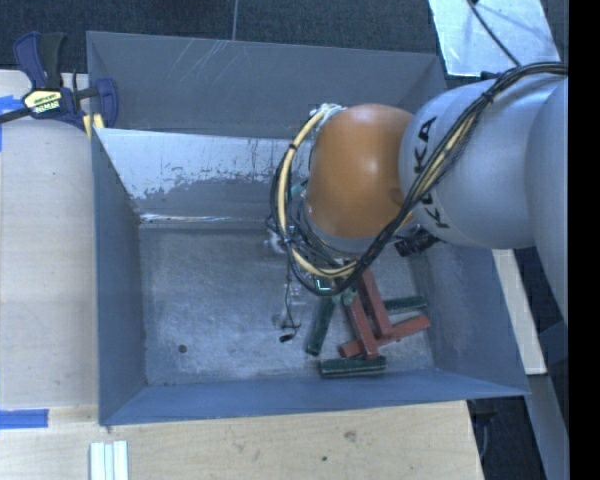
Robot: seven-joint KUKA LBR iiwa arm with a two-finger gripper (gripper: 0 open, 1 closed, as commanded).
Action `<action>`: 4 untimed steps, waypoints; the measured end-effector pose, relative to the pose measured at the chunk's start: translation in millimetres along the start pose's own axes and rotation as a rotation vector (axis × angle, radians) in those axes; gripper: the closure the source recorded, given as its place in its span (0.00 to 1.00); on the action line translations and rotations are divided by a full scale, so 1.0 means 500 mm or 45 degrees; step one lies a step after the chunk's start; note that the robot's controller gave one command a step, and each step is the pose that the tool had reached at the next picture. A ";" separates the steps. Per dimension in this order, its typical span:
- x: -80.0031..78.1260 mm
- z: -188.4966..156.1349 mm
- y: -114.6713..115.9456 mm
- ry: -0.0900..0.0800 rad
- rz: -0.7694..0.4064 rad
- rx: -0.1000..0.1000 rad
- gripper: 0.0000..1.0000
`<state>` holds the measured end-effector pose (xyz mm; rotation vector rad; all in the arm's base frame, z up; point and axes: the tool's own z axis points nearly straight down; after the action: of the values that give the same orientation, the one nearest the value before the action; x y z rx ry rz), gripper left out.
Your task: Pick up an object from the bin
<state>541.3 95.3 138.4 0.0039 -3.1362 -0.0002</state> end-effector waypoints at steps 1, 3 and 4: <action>-0.011 0.141 -0.267 -0.005 -0.144 0.004 0.00; 0.005 0.135 -0.298 -0.006 -0.171 -0.001 1.00; 0.006 0.136 -0.308 -0.006 -0.179 -0.001 1.00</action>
Offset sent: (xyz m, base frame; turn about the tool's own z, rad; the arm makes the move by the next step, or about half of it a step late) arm 0.0059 -0.1272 -0.0684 -0.1201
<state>538.3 -58.7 70.6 0.2242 -3.1333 -0.0015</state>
